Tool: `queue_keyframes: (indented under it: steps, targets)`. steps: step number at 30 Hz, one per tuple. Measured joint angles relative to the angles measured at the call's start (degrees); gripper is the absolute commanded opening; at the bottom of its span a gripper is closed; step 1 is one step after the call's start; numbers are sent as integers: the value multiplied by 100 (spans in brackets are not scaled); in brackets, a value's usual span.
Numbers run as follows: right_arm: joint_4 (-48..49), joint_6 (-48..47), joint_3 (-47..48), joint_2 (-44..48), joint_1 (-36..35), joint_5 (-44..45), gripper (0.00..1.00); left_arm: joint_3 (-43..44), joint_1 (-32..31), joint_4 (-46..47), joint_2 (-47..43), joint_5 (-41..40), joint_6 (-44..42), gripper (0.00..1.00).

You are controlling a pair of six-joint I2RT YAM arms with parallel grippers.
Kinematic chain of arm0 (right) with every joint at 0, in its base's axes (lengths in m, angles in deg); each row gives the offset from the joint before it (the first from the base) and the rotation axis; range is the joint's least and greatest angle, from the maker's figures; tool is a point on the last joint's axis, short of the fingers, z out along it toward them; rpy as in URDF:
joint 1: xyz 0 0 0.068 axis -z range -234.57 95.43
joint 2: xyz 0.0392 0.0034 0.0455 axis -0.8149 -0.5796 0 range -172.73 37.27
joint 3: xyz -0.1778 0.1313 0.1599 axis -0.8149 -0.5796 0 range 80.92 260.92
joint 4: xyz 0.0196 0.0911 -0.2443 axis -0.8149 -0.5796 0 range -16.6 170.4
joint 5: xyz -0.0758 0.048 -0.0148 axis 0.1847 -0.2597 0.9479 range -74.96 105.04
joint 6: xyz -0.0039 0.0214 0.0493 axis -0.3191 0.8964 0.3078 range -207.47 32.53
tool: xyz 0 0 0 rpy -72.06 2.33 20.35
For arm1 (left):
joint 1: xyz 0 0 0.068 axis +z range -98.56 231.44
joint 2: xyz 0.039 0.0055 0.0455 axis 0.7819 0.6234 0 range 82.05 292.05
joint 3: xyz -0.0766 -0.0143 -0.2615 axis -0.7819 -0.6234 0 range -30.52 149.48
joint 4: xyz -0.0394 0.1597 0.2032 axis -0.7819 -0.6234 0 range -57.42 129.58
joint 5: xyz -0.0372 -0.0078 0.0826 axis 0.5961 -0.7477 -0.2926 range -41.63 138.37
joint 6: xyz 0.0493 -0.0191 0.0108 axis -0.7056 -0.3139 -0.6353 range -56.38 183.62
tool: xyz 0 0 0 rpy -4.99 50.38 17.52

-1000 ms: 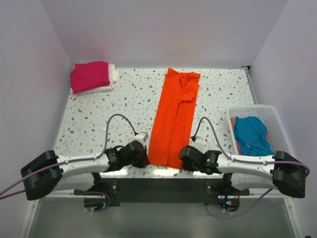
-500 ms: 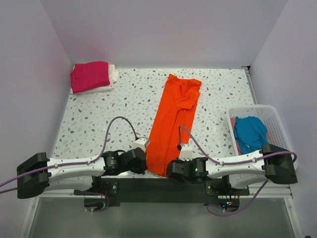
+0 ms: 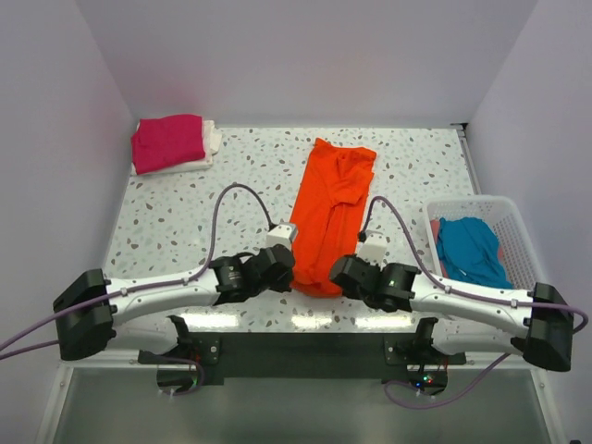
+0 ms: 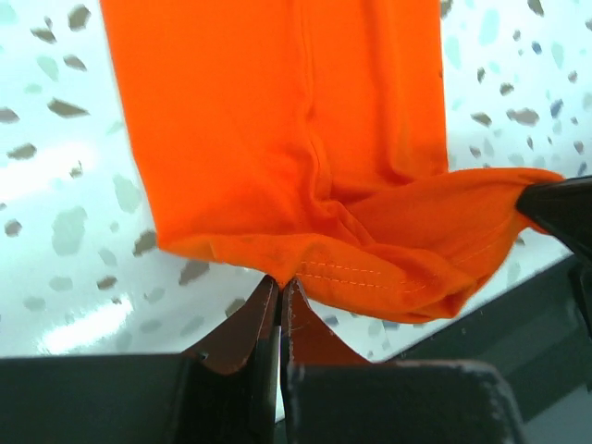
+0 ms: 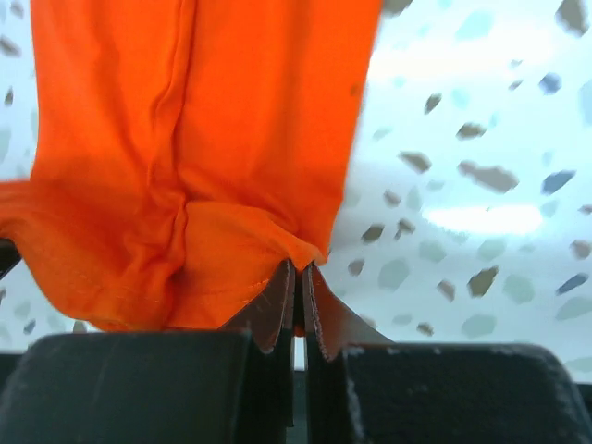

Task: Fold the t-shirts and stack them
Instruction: Fold the tshirt

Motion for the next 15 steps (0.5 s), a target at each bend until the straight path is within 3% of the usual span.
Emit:
queue_keyframes:
  steps: [7, 15]
  targets:
    - [555, -1117, 22, -55, 1394, -337, 1, 551, 782, 367, 723, 24, -306, 0]
    - [1211, -2011, 450, -761, 2415, -809, 0, 1368, 1279, 680, 1576, 9, -623, 0]
